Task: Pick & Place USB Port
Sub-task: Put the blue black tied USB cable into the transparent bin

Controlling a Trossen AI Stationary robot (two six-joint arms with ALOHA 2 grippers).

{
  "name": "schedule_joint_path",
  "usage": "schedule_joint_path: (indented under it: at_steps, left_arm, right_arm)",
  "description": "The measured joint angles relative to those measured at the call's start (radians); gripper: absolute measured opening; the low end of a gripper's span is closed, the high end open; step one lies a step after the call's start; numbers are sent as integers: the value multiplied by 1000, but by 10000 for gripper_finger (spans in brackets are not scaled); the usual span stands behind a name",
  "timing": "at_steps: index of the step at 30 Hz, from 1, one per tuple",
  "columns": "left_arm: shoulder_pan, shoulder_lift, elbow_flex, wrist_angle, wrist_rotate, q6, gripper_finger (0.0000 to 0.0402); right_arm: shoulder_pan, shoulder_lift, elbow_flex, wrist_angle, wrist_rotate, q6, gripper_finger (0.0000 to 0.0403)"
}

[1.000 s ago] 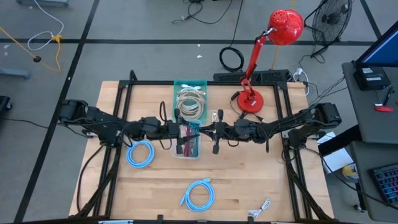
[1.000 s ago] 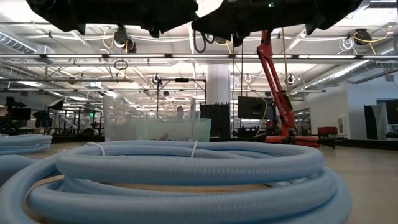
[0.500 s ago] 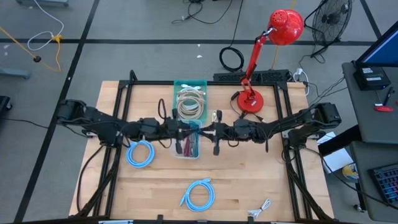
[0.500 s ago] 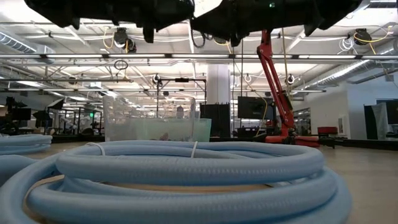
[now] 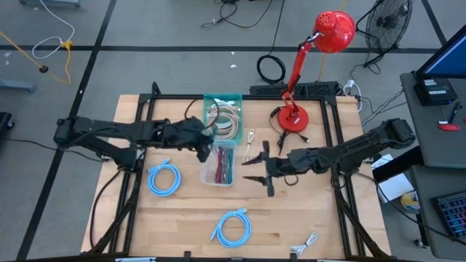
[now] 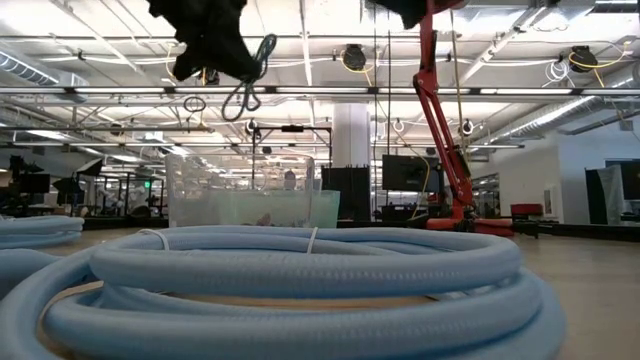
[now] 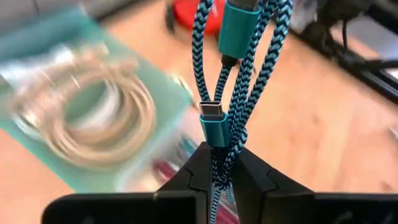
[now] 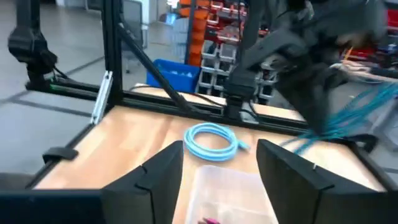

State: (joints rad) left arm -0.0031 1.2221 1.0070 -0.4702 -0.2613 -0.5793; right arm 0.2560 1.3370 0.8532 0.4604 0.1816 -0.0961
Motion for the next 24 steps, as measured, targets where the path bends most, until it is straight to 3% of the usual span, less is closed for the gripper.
schedule_joint_path:
  at_steps: [8, 17, 24]
  left_arm:
    - [86, 63, 20, -183, 301, -222, 35]
    - [94, 211, 21, -101, 459, -323, 35]
    - [71, 302, 21, -85, 476, -346, 35]
  right_arm:
    - [37, -90, -1, -147, 237, -48, 199]
    - [34, -92, -1, -164, 240, -51, 197]
    - [34, -92, -1, -176, 240, -51, 197]
